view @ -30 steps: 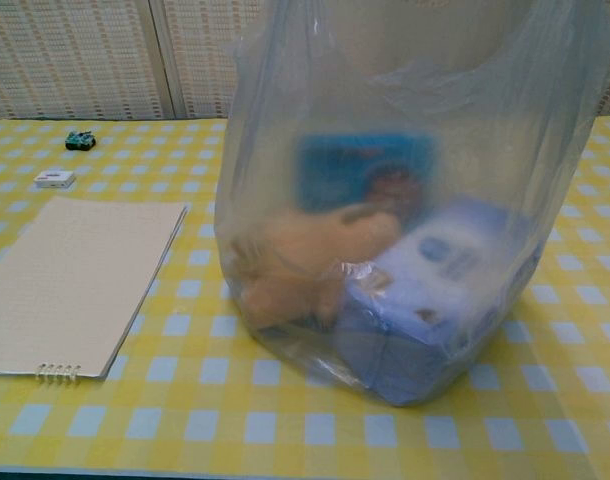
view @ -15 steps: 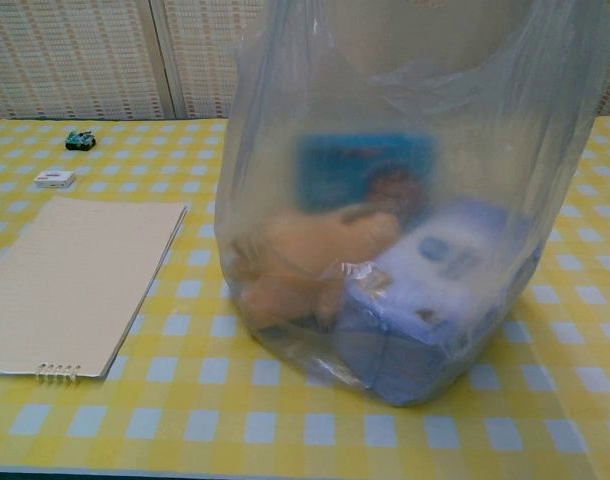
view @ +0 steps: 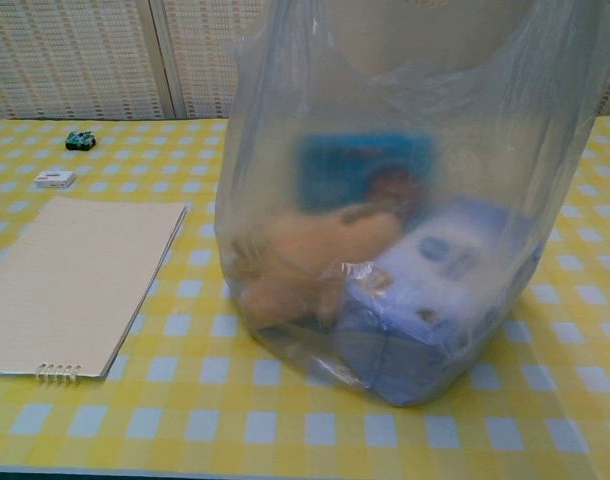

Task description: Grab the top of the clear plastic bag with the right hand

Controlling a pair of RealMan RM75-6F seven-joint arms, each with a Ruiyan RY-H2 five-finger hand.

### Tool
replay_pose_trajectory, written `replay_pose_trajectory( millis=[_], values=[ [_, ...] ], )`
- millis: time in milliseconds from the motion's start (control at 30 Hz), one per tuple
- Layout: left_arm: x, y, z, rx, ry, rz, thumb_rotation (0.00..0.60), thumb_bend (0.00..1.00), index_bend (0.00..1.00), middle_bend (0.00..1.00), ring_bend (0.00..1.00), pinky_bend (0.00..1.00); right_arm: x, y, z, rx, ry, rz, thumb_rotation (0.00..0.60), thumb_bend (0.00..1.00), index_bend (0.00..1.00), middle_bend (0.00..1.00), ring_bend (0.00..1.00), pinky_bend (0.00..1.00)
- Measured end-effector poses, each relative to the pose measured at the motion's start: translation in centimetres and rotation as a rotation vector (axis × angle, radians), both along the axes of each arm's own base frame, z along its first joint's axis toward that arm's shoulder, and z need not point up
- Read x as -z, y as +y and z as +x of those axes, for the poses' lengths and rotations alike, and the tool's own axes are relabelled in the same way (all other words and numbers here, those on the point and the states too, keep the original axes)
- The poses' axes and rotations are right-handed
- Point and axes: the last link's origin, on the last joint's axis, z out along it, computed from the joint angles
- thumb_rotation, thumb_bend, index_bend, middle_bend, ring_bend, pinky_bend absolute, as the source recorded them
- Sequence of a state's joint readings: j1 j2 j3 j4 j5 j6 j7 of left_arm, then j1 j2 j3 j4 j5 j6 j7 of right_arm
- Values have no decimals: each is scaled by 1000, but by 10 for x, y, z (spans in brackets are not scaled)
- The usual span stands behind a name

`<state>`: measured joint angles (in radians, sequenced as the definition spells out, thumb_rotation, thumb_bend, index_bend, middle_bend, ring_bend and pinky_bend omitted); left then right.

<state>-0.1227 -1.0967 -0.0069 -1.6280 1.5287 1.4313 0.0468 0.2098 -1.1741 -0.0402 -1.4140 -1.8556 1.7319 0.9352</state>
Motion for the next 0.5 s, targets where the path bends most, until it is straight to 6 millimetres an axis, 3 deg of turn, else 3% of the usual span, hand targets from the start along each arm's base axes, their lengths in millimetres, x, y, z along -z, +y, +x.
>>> replay_pose_trajectory(
  millis=[200, 500],
  values=[
    [-2, 0, -1, 1, -5, 1, 600, 311, 43, 23, 0, 0, -10, -17, 22, -85, -208, 186, 600, 296, 0, 0, 69, 0],
    [-7, -2, -1, 7, -14, 16, 600, 310, 43, 23, 0, 0, -9, -40, 49, -140, -366, 392, 600, 296, 0, 0, 94, 0]
  ],
)
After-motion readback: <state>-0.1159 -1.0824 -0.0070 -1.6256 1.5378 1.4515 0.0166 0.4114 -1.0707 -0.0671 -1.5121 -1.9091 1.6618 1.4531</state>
